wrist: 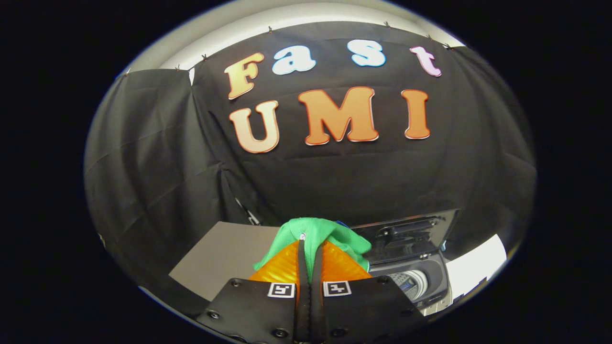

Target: Put the clothes into the washing machine and then close the washing machine lid.

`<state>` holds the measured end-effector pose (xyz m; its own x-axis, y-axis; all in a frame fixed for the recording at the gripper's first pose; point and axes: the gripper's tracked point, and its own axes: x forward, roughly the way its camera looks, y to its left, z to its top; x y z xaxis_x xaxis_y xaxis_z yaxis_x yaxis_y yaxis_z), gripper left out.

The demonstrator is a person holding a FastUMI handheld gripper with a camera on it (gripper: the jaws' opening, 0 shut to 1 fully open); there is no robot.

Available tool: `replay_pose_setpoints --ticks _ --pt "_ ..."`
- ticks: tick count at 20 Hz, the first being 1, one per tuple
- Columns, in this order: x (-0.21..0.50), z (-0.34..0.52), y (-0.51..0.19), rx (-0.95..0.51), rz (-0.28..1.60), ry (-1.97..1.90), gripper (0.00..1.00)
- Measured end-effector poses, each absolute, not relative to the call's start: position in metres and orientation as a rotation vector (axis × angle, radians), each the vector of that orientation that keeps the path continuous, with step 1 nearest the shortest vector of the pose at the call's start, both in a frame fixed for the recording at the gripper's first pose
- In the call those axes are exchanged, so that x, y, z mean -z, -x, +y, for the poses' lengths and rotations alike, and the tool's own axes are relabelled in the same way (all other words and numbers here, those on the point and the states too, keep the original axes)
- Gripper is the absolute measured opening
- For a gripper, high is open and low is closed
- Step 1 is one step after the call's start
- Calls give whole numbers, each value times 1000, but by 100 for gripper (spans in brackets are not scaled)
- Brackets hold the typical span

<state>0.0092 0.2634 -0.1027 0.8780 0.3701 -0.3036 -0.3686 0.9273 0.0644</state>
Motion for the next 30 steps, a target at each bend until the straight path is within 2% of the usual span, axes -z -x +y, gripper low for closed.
replay_pose_setpoints --ticks 8,15,30 --pt "88 162 -38 -273 305 -39 8" --pt "113 91 -67 -210 357 -44 8" --pt "281 2 -122 -181 627 14 8"
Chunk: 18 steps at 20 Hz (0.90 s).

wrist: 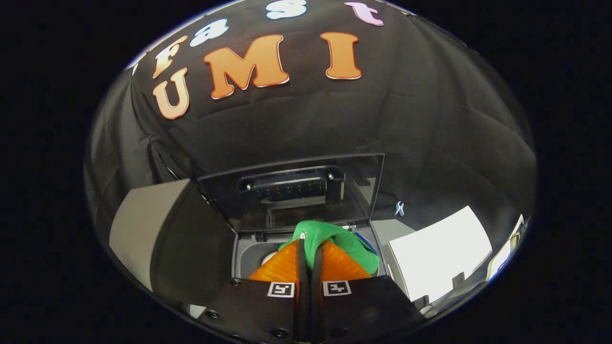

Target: Put the clothes into the washing machine and then close the washing machine lid.

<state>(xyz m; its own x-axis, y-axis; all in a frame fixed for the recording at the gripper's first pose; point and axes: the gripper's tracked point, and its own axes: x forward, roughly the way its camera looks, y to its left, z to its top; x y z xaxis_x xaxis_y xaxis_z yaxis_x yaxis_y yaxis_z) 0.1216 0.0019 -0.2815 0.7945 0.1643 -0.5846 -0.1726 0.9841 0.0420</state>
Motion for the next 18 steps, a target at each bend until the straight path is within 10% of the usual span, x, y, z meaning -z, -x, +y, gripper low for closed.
replay_pose_setpoints --ticks 18 --pt "449 14 -143 -237 886 38 8"
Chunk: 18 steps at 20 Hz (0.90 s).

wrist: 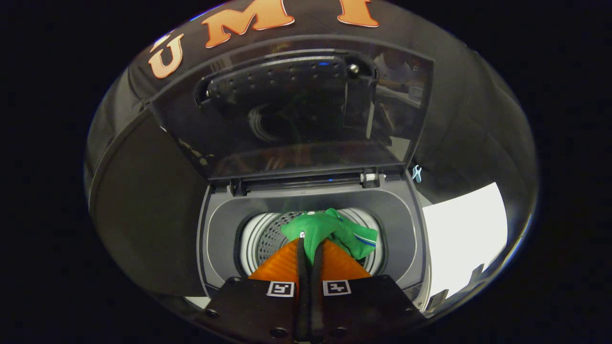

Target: Put the clothes into the washing machine and then close the washing machine lid.

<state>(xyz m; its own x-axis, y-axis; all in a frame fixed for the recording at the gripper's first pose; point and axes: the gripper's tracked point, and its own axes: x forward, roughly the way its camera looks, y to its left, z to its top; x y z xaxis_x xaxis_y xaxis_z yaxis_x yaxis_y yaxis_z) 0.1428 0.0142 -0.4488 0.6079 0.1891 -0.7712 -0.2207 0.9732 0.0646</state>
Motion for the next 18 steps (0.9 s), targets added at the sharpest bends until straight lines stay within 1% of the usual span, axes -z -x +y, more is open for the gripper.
replay_pose_setpoints --ticks 7,8,9,12,13,15,16,18 --pt "487 17 -140 -207 950 27 10" --pt "488 15 -140 -198 957 26 10" --pt "491 9 -138 -185 973 26 16" --pt "489 2 -134 -169 979 -9 17" --pt "483 -2 -134 -170 964 -4 25" --pt "470 -8 -136 -172 930 11 24" --pt "462 -10 -137 -169 918 15 28" --pt "447 -12 -136 -164 892 14 46"
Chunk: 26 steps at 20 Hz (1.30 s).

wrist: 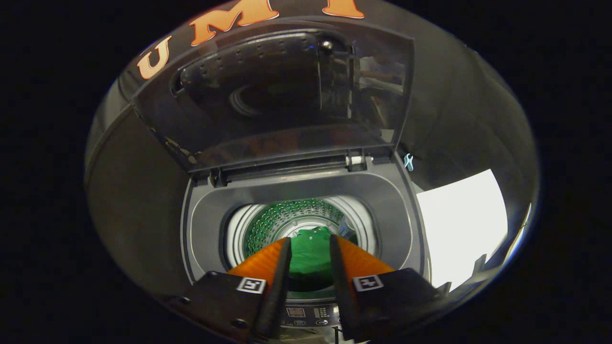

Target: Put the clothes into the washing machine and then close the washing machine lid.

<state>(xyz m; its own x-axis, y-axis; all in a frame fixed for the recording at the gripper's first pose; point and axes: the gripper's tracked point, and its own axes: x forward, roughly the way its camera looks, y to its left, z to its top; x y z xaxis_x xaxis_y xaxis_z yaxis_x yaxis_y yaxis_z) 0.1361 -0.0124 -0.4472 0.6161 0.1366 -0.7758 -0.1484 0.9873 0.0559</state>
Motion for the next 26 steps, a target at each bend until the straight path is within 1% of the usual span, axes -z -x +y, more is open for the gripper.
replay_pose_setpoints --ticks 2,6,14,19,22,26 --pt "433 -12 -134 -176 868 9 64" --pt "398 -16 -134 -157 801 26 100" --pt "313 1 -150 -133 644 51 99" --pt "260 25 -181 -125 519 65 99" --pt "243 42 -200 -131 486 85 99" --pt "239 68 -228 -148 464 96 99"
